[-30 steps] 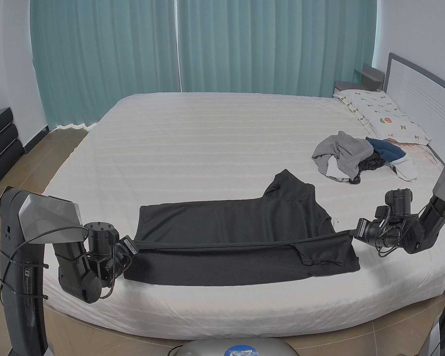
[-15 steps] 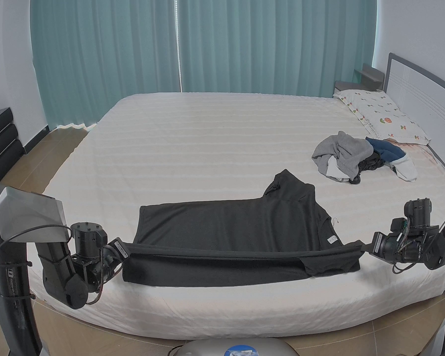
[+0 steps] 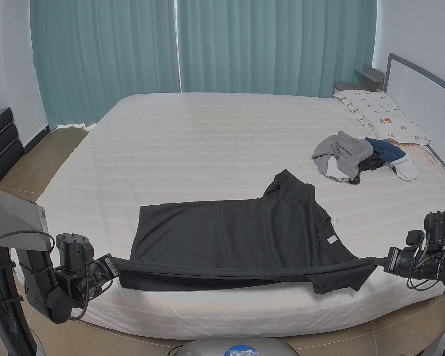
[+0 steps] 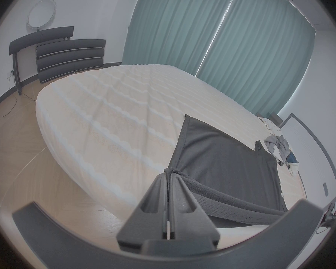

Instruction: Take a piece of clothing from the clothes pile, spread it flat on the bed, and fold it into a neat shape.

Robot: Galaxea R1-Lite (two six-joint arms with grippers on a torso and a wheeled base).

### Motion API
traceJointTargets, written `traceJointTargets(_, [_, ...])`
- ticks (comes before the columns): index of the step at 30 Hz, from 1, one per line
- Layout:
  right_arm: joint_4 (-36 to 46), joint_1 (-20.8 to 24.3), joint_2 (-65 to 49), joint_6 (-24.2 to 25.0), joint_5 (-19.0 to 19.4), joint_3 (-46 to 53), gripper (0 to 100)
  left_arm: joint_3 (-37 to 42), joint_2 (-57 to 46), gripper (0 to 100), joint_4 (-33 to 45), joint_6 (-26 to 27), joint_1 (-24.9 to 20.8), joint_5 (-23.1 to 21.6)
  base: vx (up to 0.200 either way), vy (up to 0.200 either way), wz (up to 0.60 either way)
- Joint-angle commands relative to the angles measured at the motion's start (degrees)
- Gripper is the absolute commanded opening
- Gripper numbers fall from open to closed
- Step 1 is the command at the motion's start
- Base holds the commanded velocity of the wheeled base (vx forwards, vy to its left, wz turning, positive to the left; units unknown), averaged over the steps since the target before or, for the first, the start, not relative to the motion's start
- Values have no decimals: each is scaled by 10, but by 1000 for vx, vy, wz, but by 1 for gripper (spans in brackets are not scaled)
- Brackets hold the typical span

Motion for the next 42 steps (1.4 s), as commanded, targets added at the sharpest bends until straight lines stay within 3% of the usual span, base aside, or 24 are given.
traceJointTargets(1, [0,1,-24,-12,-1,21,0,24,-25,0,0,1,-1,-1,0,0,0])
traceJointTargets(15, [47,-5,-40,-19,-9,26,0,24,-26,0,0,18,-12,-2,0,0,0])
traceJointTargets(42, [44,19,193,-14,-9,-214,0,-178,123,0,14,18,-8,-2,0,0,0])
